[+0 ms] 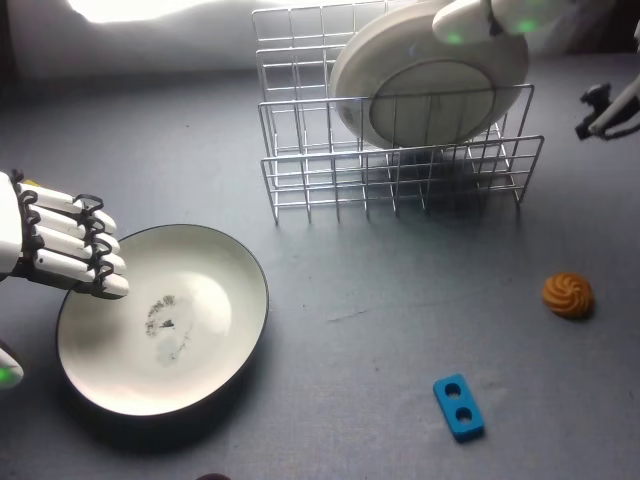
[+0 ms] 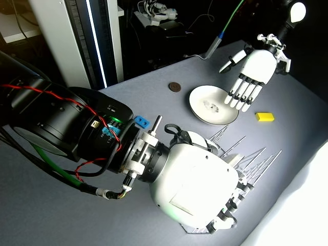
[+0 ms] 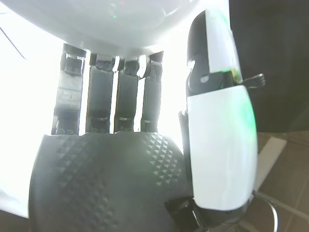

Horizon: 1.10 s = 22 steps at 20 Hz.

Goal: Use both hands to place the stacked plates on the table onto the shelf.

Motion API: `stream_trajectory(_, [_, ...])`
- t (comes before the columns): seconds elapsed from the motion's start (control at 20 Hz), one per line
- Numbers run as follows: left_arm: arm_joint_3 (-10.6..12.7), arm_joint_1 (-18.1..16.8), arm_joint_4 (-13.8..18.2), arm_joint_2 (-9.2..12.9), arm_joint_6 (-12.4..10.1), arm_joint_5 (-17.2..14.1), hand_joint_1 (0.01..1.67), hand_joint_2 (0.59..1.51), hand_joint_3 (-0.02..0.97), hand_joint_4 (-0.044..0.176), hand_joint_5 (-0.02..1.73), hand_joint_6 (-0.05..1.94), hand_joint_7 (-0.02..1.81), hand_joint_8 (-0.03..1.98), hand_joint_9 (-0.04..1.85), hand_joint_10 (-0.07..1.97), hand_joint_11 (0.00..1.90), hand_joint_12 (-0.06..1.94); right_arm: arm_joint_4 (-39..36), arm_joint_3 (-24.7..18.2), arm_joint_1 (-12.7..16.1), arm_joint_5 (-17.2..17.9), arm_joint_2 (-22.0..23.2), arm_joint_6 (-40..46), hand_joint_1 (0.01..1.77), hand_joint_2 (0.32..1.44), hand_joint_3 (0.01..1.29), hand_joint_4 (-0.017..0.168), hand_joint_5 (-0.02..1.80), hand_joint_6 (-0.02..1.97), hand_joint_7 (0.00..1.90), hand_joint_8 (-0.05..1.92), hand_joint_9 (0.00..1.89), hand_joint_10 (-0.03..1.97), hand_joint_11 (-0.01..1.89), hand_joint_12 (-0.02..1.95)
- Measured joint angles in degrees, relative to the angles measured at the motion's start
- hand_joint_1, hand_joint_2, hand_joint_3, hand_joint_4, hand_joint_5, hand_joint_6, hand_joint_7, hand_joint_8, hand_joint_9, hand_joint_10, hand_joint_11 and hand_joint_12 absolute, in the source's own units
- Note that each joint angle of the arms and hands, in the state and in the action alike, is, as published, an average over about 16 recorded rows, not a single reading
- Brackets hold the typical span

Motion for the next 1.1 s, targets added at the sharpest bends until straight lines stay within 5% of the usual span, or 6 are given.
stream_trajectory(0.4, [0.1, 1.3, -0.5, -0.4, 0.0, 0.6, 0.02, 1.157, 0.016, 0.003, 0.18, 0.01, 0.17, 0.02, 0.14, -0.01, 0.02, 0.23, -9.5, -5.8, 3.5, 3.2, 2.2, -4.7, 1.07, 1.02, 0.01, -0.002, 0.79, 0.04, 0.81, 0.01, 0.81, 0.02, 0.33, 1.18])
stream_trajectory(0.65, [0.3, 2.7, -1.3, -1.0, -0.3, 1.4, 0.02, 1.157, 0.016, 0.002, 0.18, 0.01, 0.17, 0.02, 0.12, -0.02, 0.02, 0.23, -15.7, -12.7, 4.6, 5.2, 3.7, -13.1, 1.06, 1.0, 0.01, -0.002, 0.54, 0.04, 0.56, 0.01, 0.57, 0.02, 0.21, 0.97])
stream_trajectory(1.1, [0.5, 6.3, -3.7, -1.9, -2.3, 3.1, 0.02, 1.163, 0.016, -0.003, 0.16, -0.01, 0.16, 0.01, 0.1, -0.03, 0.02, 0.23, -14.9, -26.3, 1.3, 5.7, 4.1, -38.2, 1.09, 0.93, 0.01, 0.0, 0.1, 0.04, 0.1, 0.01, 0.12, 0.02, 0.03, 0.53])
